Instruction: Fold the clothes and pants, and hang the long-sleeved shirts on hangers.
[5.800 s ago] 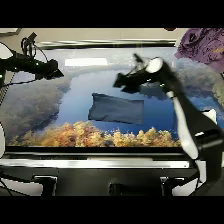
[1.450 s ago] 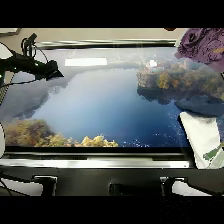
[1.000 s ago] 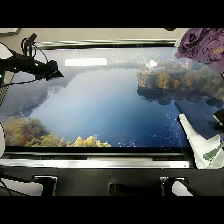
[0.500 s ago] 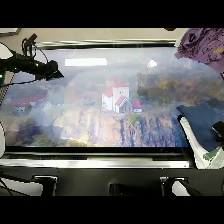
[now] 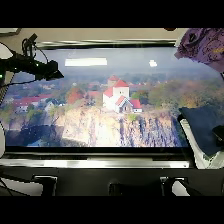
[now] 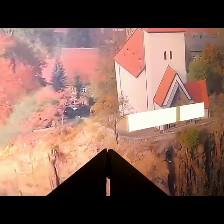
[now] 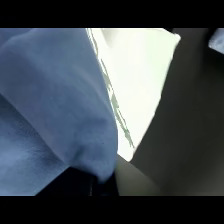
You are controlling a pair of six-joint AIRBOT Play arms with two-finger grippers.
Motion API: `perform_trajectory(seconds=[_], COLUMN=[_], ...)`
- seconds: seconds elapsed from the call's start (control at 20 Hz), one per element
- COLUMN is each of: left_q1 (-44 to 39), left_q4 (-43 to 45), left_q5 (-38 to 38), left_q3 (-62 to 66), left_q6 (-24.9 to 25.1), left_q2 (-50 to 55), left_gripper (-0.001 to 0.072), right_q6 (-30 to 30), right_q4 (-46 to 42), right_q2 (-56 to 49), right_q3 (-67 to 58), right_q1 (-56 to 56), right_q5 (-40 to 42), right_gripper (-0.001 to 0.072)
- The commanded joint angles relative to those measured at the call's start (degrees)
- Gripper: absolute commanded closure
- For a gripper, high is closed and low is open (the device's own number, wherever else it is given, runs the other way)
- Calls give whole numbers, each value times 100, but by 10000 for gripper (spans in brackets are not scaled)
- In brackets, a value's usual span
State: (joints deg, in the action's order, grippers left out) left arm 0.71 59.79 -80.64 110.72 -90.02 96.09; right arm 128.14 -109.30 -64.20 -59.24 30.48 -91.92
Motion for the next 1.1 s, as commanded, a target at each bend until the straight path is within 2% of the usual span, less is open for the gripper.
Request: perform_trajectory(seconds=[0.0,0.35,0.45,0.55,0.6,0.8,0.9,0.95,1.05], left_q1=[2,4,2,2,4,4,4,4,4], left_q4=[2,2,2,2,2,2,2,2,2], left_q5=[4,4,7,4,4,2,-11,-52,-188], left_q3=[0,0,0,0,0,0,0,0,0], left_q6=[0,2,2,0,2,0,-2,-2,0], left_q2=[4,4,4,4,4,2,2,0,-20], left_gripper=[686,686,686,686,686,686,686,686,686], right_q6=[-46,-39,-15,-20,-70,-306,-702,-1036,-1904], right_q4=[-22,-461,-496,-496,-507,-455,-24,490,2114], right_q2=[4,4,2,2,4,4,4,4,2], right_q3=[243,411,433,433,433,136,-315,-577,-957], right_q1=[2,2,2,2,2,-4,-4,-4,-35], right_q5=[-166,-72,-68,-72,-70,111,490,789,1497], right_gripper=[678,673,550,343,276,296,320,397,493])
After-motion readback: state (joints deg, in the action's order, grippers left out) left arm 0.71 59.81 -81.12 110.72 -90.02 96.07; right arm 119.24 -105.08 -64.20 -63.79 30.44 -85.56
